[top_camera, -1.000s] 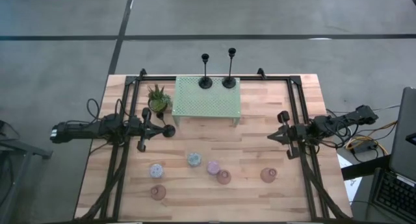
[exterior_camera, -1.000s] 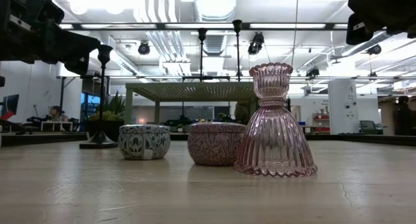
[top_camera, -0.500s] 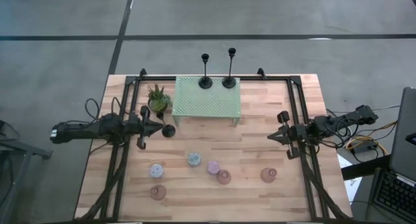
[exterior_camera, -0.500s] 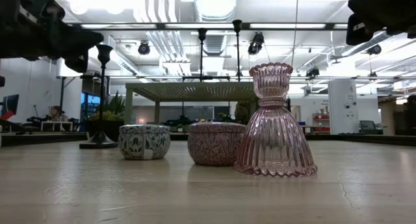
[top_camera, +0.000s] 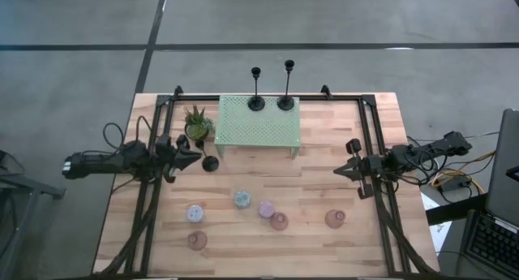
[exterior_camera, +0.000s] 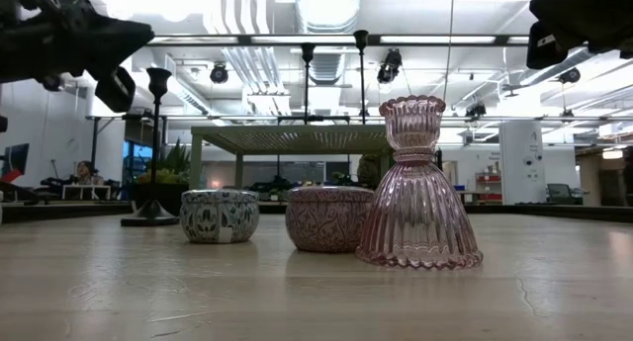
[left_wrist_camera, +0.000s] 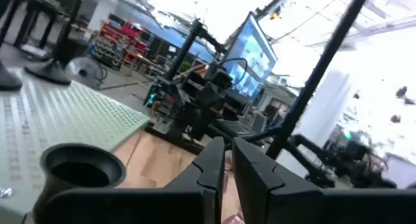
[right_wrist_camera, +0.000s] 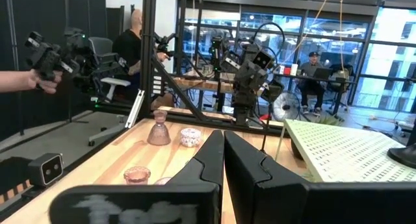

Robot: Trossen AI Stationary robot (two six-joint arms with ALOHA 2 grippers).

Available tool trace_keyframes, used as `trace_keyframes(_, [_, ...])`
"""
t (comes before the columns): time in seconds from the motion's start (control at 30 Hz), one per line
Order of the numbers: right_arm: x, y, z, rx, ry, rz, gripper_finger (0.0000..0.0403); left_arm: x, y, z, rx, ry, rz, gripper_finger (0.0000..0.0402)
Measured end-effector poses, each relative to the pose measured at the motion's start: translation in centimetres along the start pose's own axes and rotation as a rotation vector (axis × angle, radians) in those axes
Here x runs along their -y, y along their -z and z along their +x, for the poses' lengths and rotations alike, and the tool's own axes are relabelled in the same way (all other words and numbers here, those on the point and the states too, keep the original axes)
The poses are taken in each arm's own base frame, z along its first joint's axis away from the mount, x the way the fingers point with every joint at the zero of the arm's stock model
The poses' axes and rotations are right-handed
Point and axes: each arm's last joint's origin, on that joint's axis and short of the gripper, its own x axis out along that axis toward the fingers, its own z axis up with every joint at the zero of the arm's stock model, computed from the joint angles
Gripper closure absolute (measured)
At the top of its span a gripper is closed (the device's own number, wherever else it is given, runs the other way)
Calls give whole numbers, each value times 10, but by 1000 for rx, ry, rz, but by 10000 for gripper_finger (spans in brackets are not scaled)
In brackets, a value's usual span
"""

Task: Pick & Place candle stick holders
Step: Put the black candle holder on the shelf

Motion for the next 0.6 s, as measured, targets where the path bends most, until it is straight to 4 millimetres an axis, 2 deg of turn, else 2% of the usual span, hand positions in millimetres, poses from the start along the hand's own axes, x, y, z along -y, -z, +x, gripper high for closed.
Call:
trace_keyframes(0.1, [0,0,0,-2,0,-1,394,0,0,1,3,6,-121,367])
trace_keyframes(0.23, [0,0,0,-2,0,-2,394,0,3,2,-43,30,-193,367])
trace_keyframes(0.33, [0,0,0,-2,0,-2,394,0,9,2,-135,53,-246,367])
trace_keyframes(0.47, [0,0,0,-2,0,-1,394,-6,26,2,-306,-47,-364,367])
trace_keyframes(0.6, [0,0,0,-2,0,-1,394,-8,32,4,-368,-129,-473,365])
